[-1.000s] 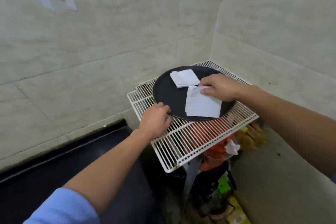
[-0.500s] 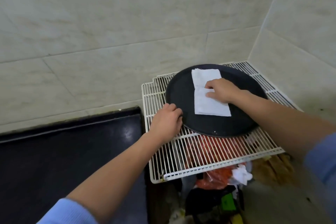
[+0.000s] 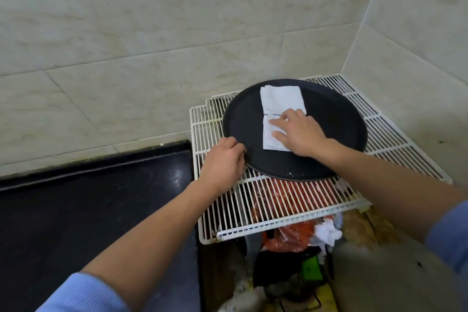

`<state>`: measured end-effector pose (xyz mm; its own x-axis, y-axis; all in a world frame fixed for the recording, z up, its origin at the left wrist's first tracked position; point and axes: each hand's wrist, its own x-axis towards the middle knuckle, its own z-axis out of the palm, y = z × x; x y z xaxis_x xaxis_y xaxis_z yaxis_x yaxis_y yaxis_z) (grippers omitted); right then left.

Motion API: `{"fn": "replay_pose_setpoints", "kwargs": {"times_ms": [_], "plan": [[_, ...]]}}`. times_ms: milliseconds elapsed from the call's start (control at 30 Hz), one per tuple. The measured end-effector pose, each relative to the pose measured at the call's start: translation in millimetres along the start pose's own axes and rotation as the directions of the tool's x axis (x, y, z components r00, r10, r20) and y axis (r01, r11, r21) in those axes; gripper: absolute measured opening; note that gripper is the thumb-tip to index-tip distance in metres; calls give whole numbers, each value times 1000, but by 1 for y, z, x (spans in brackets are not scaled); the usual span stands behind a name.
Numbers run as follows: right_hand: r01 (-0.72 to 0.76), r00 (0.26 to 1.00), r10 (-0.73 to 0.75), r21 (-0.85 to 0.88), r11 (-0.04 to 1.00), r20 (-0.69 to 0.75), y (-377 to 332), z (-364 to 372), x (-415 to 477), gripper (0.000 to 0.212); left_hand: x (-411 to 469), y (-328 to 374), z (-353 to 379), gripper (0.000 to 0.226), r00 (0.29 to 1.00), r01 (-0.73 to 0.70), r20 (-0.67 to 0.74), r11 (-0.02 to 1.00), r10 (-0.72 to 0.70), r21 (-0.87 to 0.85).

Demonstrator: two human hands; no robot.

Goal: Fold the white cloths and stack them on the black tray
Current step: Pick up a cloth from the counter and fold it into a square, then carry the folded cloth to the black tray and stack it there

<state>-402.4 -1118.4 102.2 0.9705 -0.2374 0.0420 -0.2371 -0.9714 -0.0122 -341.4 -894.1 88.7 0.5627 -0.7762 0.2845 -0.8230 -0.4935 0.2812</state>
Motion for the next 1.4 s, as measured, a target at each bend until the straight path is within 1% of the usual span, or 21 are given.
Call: {"fn": "replay_pose_setpoints", "kwargs": {"times_ms": [67,100,200,267,333,400,467,567,667,800,900,1000,1100,1233,1333,1400], "plan": [[-1,999,1,1,1000,35,-5,-7,-2,43,-6,-1,-5,19,1000,-5,-14,1000,5,-5],[-3,1000,2,8,1000,28,-9,-10,-4,42,-10,-3,-8,19,1000,-6,-21,1000,6,2],[-6,996,13,74,997,-87,-30,-24,-6,37,-29,-16,-29,20,998,42,-40,999,-42,4],[42,987,-25,104,994,-159,-56,-33,-6,34,-52,-31,-48,20,994,105,-34,994,-104,21],[123,974,-100,104,987,-202,-93,-41,-6,32,-85,-53,-67,20,984,175,-18,983,-174,52],[203,958,-173,114,973,-227,-144,-45,-8,30,-128,-79,-89,20,961,277,-3,957,-278,82],[275,946,-244,132,952,-212,-205,-44,-15,27,-181,-106,-111,19,924,378,10,918,-382,124],[391,917,-371,150,908,-148,-304,-32,-34,24,-273,-144,-147,17,864,491,18,850,-503,193],[488,872,-481,187,852,-85,-404,-16,-58,22,-372,-177,-185,15,791,597,-22,764,-611,245],[599,789,-614,221,770,0,-526,2,-88,20,-497,-207,-227,14,663,728,-67,621,-745,291],[684,709,-704,217,696,24,-600,11,-107,21,-568,-223,-248,15,567,803,-95,523,-818,286],[753,634,-773,204,625,29,-662,15,-114,21,-622,-233,-260,19,464,871,-135,423,-876,250],[803,569,-821,187,566,40,-721,20,-109,22,-664,-245,-267,26,378,913,-147,341,-914,225],[845,495,-867,200,496,57,-803,32,-99,22,-713,-276,-284,28,280,945,-162,243,-946,218],[867,443,-895,228,444,58,-870,41,-89,22,-746,-310,-309,30,226,956,-187,181,-956,233],[879,401,-914,256,402,58,-921,44,-81,23,-768,-338,-331,30,172,965,-210,123,-962,231]]}}
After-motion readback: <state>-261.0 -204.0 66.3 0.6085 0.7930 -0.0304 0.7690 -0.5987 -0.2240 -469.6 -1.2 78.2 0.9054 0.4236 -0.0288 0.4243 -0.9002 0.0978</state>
